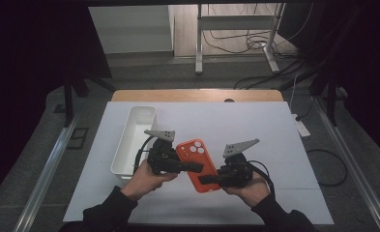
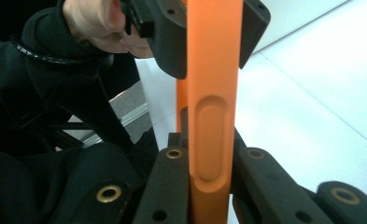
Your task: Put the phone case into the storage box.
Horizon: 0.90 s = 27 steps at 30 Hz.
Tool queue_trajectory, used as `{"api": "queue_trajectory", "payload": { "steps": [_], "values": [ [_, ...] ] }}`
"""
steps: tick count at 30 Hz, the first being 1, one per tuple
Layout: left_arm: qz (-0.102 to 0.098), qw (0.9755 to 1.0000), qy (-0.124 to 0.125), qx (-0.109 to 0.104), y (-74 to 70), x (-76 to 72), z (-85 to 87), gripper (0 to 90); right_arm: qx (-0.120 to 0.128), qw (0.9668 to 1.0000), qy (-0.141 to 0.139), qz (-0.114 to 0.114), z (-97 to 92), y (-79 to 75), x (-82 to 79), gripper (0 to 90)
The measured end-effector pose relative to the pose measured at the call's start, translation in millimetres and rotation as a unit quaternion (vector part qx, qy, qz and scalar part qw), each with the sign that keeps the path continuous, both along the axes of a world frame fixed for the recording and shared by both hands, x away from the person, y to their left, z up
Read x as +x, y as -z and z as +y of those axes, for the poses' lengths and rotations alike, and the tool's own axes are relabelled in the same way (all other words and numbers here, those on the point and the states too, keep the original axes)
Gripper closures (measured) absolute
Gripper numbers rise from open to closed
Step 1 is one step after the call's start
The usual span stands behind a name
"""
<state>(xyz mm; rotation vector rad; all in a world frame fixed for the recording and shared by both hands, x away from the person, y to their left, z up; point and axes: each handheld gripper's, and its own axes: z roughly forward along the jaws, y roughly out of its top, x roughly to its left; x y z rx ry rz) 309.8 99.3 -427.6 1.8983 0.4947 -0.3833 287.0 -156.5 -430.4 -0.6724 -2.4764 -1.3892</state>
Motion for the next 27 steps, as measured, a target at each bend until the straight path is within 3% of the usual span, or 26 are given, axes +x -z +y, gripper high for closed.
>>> {"api": "queue_trajectory", "payload": {
  "steps": [7, 14, 18, 24, 27],
  "values": [
    [-0.034, 0.9975, -0.045, 0.042, -6.0, -3.6, 1.0, 43.6, -0.012, 0.9992, 0.023, -0.031, -3.0, -2.0, -0.8, 85.8],
    [-0.04, 0.9945, -0.076, 0.061, -8.9, -3.2, 4.4, 27.8, -0.023, 0.9972, 0.048, -0.052, -7.4, -2.3, 0.2, 85.7],
    [-0.049, 0.9913, -0.097, 0.075, -11.3, -3.9, 6.3, 21.1, -0.024, 0.9966, 0.057, -0.054, -9.6, -2.1, 1.4, 85.7],
    [-0.065, 0.9836, -0.133, 0.103, -13.9, -4.8, 9.1, 6.9, -0.03, 0.9948, 0.074, -0.063, -13.3, -2.0, 3.3, 85.7],
    [-0.067, 0.981, -0.144, 0.111, -14.7, -4.8, 10.7, 2.4, -0.031, 0.9936, 0.083, -0.07, -15.1, -2.3, 3.9, 85.6]
  ]
}}
